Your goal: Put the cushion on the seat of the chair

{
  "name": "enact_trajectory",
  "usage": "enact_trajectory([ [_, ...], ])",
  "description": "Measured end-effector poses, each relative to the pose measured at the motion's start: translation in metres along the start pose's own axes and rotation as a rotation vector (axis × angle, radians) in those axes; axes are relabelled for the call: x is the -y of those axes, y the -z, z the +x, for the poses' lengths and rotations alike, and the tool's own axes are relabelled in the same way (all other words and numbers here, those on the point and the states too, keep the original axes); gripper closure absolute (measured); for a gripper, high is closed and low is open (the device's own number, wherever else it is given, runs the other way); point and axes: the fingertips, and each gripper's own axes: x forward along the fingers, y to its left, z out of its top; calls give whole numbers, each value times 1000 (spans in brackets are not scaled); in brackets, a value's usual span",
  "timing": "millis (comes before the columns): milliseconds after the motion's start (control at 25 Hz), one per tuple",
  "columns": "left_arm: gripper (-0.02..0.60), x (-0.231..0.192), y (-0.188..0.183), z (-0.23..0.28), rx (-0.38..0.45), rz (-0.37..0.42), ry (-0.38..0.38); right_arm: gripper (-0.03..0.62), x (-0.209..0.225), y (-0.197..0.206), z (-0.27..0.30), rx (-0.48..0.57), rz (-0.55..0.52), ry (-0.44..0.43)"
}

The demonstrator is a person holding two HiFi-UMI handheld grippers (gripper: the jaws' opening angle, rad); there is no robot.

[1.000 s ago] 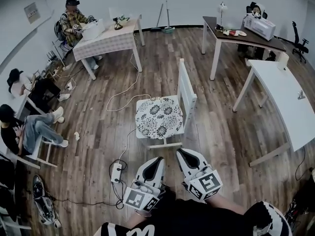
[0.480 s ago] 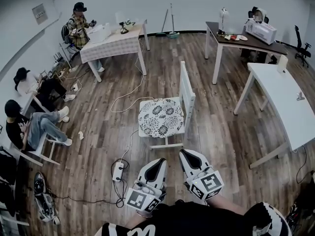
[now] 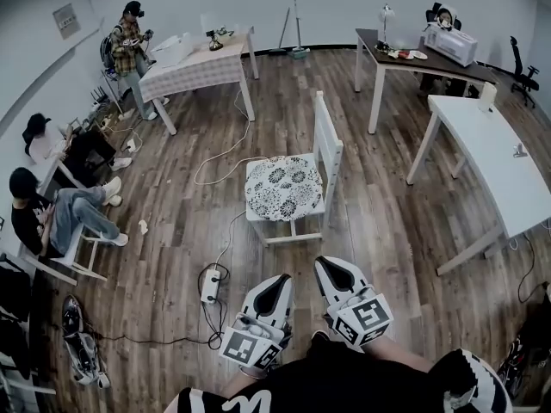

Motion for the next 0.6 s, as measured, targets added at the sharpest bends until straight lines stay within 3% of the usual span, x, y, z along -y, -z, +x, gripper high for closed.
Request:
enact_trajectory([
  [600, 568, 44, -8, -147, -29, -18, 106, 570, -120, 23, -82, 31, 23, 127],
])
